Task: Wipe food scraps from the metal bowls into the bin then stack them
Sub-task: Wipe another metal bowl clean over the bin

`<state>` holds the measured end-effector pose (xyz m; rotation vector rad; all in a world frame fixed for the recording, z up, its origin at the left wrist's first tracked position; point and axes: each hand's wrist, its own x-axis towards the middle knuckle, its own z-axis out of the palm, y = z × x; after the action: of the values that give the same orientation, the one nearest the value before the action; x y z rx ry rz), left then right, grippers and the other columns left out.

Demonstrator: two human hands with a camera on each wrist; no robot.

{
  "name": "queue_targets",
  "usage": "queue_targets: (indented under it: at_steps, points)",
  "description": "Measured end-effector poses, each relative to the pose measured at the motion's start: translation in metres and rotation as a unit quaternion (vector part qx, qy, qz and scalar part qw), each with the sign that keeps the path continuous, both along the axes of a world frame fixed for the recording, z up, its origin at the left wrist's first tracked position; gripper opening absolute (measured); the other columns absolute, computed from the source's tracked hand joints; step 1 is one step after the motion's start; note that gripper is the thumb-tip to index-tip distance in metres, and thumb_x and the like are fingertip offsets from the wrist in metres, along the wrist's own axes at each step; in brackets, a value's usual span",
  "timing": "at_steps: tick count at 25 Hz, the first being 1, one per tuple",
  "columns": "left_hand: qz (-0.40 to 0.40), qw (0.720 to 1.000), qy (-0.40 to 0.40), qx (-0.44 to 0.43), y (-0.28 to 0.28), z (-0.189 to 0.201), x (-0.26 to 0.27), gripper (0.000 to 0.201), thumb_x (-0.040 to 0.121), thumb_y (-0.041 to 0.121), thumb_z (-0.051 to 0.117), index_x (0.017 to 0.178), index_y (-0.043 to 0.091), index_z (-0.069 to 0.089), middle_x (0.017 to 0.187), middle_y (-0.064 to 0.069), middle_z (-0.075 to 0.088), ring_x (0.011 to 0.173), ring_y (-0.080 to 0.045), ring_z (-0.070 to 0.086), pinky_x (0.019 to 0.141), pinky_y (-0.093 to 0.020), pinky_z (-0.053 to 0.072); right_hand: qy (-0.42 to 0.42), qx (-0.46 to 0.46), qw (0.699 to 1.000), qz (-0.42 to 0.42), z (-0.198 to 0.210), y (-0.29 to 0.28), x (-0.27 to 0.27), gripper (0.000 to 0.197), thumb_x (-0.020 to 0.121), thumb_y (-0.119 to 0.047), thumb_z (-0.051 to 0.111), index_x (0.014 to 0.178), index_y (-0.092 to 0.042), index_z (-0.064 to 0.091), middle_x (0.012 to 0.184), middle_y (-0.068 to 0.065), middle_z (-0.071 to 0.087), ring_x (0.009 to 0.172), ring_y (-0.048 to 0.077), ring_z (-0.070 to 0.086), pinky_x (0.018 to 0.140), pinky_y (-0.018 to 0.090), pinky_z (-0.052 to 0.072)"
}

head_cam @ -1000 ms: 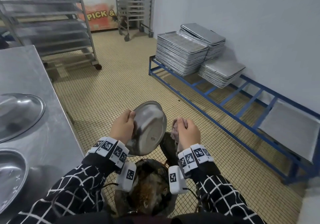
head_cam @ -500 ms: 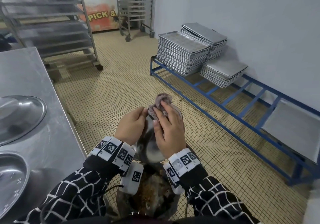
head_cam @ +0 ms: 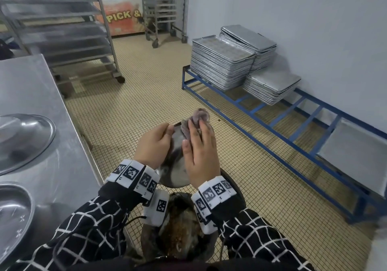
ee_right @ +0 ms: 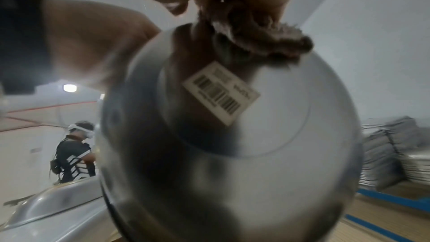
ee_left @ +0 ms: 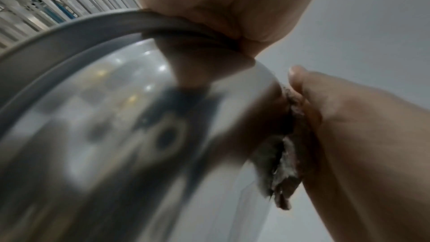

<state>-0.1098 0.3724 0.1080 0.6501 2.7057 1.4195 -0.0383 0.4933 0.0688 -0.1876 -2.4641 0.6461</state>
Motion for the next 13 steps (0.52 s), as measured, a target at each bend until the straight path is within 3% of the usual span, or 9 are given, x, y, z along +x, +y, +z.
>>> queue_targets:
  at_steps: [2, 4, 5, 7, 8, 10, 11, 13]
  points:
    - [0.004, 1.000, 0.012, 0.011, 0.000, -0.002, 0.002, 0.034, 0.101, 0.031, 0.041, 0.069, 0.022, 0.050, 0.061, 0.003, 0.053, 0.057, -0.014, 0.047, 0.056, -0.026, 0.034, 0.006, -0.019, 0.999, -0.038, 0.004, 0.004, -0.008, 0.058, 0.098, -0.048, 0.016, 0.148, -0.020, 0.028, 0.156, 0.000, 0.020, 0.143, 0.016, 0.017, 0.116, 0.035, 0.018]
    - [0.010, 0.998, -0.014, 0.057, -0.004, -0.004, 0.001, 0.032, 0.100, 0.032, 0.041, 0.072, 0.025, 0.053, 0.065, 0.003, 0.056, 0.060, -0.012, 0.050, 0.059, -0.024, 0.038, 0.005, -0.138, 0.988, -0.073, 0.003, 0.020, -0.011, 0.055, 0.099, -0.048, 0.017, 0.146, -0.024, 0.032, 0.154, -0.006, 0.025, 0.141, 0.010, 0.021, 0.115, 0.035, 0.023]
    - [0.017, 0.995, -0.041, 0.092, -0.005, -0.005, -0.001, 0.030, 0.100, 0.034, 0.041, 0.076, 0.026, 0.056, 0.070, 0.002, 0.059, 0.065, -0.013, 0.054, 0.063, -0.025, 0.042, 0.010, -0.226, 0.971, -0.084, 0.001, 0.029, -0.009, 0.050, 0.099, -0.046, 0.020, 0.144, -0.028, 0.036, 0.151, -0.009, 0.030, 0.138, 0.008, 0.027, 0.113, 0.035, 0.027]
    - [0.032, 0.986, -0.084, 0.141, -0.008, -0.007, -0.003, 0.028, 0.100, 0.035, 0.041, 0.090, 0.022, 0.064, 0.081, -0.001, 0.064, 0.077, -0.016, 0.059, 0.075, -0.029, 0.047, 0.037, -0.413, 0.906, -0.089, -0.005, 0.041, -0.001, 0.041, 0.101, -0.042, 0.027, 0.138, -0.036, 0.043, 0.143, -0.014, 0.041, 0.130, 0.006, 0.038, 0.107, 0.032, 0.034]
    - [0.031, 0.985, -0.089, 0.147, -0.009, -0.010, -0.004, 0.030, 0.100, 0.034, 0.041, 0.091, 0.017, 0.064, 0.081, -0.002, 0.064, 0.077, -0.017, 0.059, 0.076, -0.030, 0.047, 0.036, -0.474, 0.874, -0.100, -0.006, 0.044, 0.004, 0.039, 0.101, -0.042, 0.030, 0.137, -0.037, 0.043, 0.137, -0.015, 0.045, 0.124, 0.006, 0.043, 0.103, 0.029, 0.036]
    - [0.030, 0.983, -0.093, 0.153, -0.010, -0.015, -0.002, 0.029, 0.100, 0.033, 0.041, 0.088, 0.017, 0.063, 0.081, -0.005, 0.063, 0.075, -0.018, 0.057, 0.074, -0.029, 0.045, 0.000, -0.525, 0.841, -0.129, -0.007, 0.049, 0.012, 0.038, 0.100, -0.042, 0.035, 0.136, -0.035, 0.044, 0.120, -0.016, 0.049, 0.111, 0.007, 0.046, 0.092, 0.026, 0.036]
    - [0.032, 0.983, -0.100, 0.152, -0.011, -0.019, -0.001, 0.027, 0.100, 0.033, 0.041, 0.087, 0.021, 0.062, 0.084, -0.005, 0.063, 0.077, -0.017, 0.057, 0.075, -0.029, 0.044, -0.014, -0.524, 0.841, -0.137, -0.004, 0.052, 0.014, 0.039, 0.099, -0.043, 0.037, 0.135, -0.032, 0.045, 0.114, -0.015, 0.051, 0.108, 0.009, 0.047, 0.089, 0.026, 0.036]
    - [0.018, 0.985, -0.113, 0.126, -0.015, -0.028, -0.001, 0.022, 0.101, 0.031, 0.041, 0.089, 0.027, 0.059, 0.087, -0.002, 0.062, 0.081, -0.014, 0.056, 0.077, -0.027, 0.043, -0.021, -0.461, 0.877, -0.136, -0.002, 0.061, 0.016, 0.039, 0.098, -0.043, 0.040, 0.133, -0.028, 0.049, 0.109, -0.016, 0.055, 0.105, 0.008, 0.051, 0.087, 0.024, 0.039]
